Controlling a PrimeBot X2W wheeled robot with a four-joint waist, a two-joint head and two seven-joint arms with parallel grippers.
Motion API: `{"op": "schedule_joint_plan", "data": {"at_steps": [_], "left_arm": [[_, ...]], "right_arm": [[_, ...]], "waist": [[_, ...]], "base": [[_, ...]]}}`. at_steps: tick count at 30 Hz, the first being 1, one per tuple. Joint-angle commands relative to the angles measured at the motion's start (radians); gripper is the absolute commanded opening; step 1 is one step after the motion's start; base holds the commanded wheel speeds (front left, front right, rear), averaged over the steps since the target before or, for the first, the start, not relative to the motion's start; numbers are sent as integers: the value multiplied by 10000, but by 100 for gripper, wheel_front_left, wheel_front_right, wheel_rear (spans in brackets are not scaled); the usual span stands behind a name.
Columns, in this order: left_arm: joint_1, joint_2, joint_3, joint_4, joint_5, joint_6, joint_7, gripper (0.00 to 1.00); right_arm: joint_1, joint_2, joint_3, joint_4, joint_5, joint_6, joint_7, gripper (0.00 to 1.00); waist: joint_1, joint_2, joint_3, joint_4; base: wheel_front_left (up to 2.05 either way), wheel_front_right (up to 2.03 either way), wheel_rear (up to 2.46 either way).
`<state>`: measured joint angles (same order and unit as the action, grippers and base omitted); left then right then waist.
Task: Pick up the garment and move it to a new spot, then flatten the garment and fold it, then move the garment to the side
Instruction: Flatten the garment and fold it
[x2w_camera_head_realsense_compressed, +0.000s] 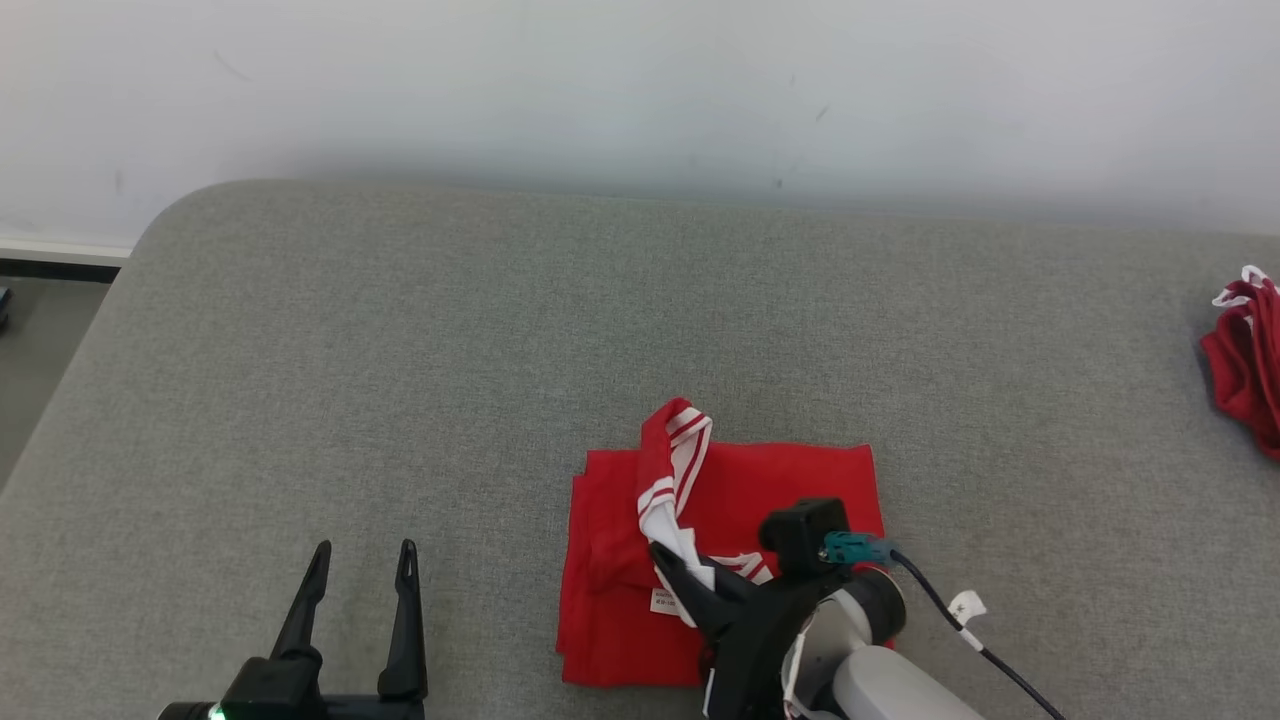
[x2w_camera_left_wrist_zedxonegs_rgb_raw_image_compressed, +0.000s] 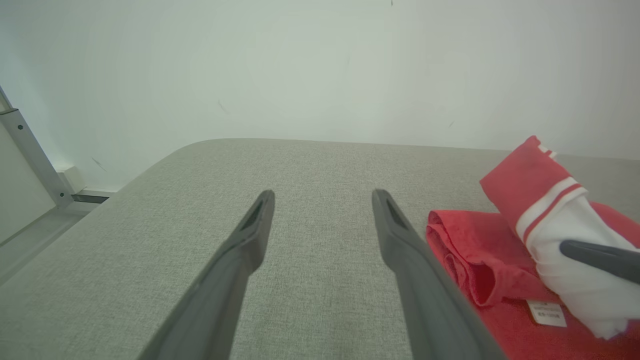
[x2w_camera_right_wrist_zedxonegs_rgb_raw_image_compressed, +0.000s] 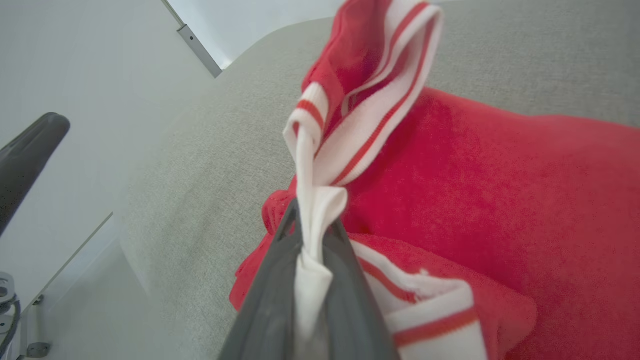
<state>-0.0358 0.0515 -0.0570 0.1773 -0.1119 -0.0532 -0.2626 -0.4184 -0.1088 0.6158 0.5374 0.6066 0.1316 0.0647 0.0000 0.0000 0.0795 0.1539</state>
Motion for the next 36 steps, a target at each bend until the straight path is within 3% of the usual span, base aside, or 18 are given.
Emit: {"op": "schedule_joint_plan", "data": {"at_steps": [1, 9, 14, 20, 28, 36], "left_arm": [[-128, -16, -4, 43, -50, 15, -28, 100], [40, -14, 267, 106, 18, -64, -28, 100], [214, -15, 528, 3, 99, -154, -28, 100], [426, -16, 804, -161, 139, -228, -28, 100], [340, -16, 827, -183, 164, -256, -28, 100], [-89, -15, 502, 19, 172, -223, -30, 100]], "right_arm": [[-130, 168, 129, 77, 127, -26, -250, 98], [-614, -223, 524, -310, 402, -26, -1675, 100], [-534, -1152, -168, -1028, 510, -26, -2438, 100], [287, -1966, -1183, -1654, 640, -26, -2420, 100], [761, -1920, -1329, -1883, 770, -26, -1816, 100], [-29, -1589, -671, -939, 1020, -26, -1327, 100]], "waist": [[0, 0, -13, -5], [0, 0, -227, -301], [0, 0, -331, -511], [0, 0, -334, -739], [0, 0, -138, -764], [0, 0, 80, -334]], "base": [[0, 0, 0], [0, 0, 0], [0, 0, 0], [0, 0, 0], [0, 0, 0], [0, 0, 0]]}}
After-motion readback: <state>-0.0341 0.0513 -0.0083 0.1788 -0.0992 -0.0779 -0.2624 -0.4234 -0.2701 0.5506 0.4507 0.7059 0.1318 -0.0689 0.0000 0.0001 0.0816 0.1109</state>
